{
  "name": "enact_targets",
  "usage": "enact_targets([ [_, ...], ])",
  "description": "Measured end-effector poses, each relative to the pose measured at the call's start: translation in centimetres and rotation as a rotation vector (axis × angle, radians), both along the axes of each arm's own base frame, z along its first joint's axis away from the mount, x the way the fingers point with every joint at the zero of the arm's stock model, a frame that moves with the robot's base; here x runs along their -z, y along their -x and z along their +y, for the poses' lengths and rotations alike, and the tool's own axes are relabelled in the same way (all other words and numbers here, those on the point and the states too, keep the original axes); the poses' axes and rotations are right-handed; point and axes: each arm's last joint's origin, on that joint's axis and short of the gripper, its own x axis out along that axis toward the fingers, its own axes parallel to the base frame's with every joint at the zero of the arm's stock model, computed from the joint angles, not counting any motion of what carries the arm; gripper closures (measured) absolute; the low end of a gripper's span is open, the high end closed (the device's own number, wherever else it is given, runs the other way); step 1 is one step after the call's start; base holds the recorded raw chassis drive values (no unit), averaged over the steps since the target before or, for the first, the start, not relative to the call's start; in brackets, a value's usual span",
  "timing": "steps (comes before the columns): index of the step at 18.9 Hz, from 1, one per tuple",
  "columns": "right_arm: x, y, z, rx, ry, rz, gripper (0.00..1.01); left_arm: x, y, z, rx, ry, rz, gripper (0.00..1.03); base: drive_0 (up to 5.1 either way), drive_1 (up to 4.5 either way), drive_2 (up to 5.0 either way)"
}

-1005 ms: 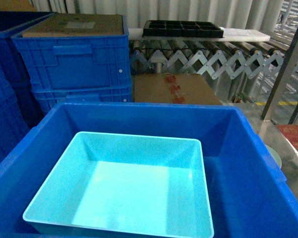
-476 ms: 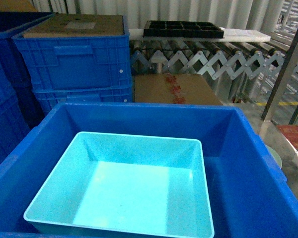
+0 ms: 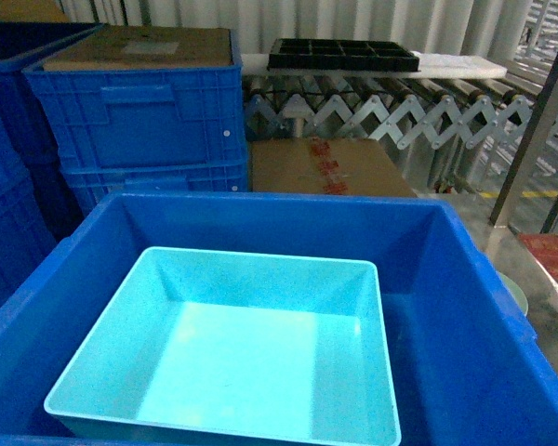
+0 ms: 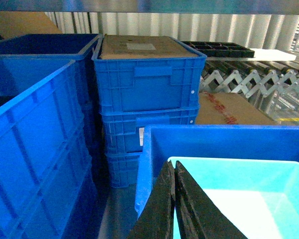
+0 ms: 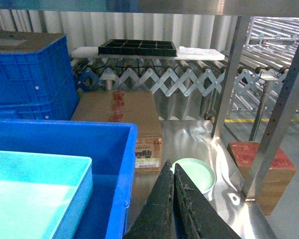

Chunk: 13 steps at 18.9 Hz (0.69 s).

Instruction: Stack blue boxes stably on right

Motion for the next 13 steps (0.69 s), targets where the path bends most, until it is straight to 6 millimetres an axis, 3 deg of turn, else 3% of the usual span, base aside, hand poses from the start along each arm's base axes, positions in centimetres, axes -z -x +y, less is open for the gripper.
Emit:
enact_targets([
  [5, 0.5, 0.8, 0.0, 0.000, 0.000, 0.042, 0.99, 0.0, 0.5, 0.0, 0.000, 0.000, 0.001, 1.01, 0.0, 0.00, 0.0],
  [6, 0.4, 1.4, 0.0, -0.001, 0.000, 0.019, 0.99, 0.1, 1.6, 0.0, 0.002, 0.000, -0.008, 1.01, 0.0, 0.00, 0.0],
  [10, 0.4, 1.4, 0.0, -0.001, 0.000, 0.010, 0.99, 0.4, 1.5, 0.0, 0.001, 0.001, 0.015, 1.01, 0.0, 0.00, 0.0],
  [13, 0.4, 1.4, 0.0, -0.001, 0.000, 0.010, 0.86, 0.4, 1.5, 0.0, 0.001, 0.001, 0.015, 0.88, 0.0, 0.00, 0.0],
])
